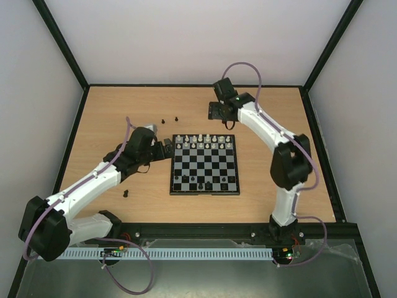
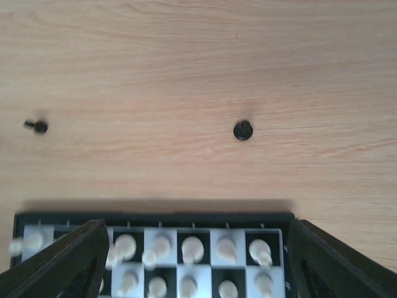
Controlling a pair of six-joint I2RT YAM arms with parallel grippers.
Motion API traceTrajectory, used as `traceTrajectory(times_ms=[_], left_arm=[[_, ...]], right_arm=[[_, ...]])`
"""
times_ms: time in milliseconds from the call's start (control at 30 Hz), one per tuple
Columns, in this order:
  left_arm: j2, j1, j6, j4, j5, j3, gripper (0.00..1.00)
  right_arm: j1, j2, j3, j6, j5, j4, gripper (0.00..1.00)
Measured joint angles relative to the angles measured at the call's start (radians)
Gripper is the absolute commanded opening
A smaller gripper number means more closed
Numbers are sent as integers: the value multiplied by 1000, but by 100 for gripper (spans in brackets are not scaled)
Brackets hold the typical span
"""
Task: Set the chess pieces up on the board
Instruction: Pick up the chess piece at the center of the board.
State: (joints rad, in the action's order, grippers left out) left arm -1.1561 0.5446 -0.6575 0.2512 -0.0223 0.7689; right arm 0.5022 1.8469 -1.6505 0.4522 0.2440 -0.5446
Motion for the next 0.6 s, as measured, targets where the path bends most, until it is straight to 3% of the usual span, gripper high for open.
traceTrajectory(times_ms=[100, 333, 500, 600], left_arm=[[0, 1, 0, -1, 6, -5, 99], [5, 2, 0, -7, 7, -15, 100], [4, 2, 0, -7, 6, -16, 99], [4, 2, 0, -8, 4, -16, 100]], right_arm=[[-51, 148, -122, -16, -27, -18, 69], [-177, 412, -269, -41, -100, -34, 68], [-193, 494, -358, -52, -151, -45, 65], [-185, 498, -372, -57, -177, -48, 57]])
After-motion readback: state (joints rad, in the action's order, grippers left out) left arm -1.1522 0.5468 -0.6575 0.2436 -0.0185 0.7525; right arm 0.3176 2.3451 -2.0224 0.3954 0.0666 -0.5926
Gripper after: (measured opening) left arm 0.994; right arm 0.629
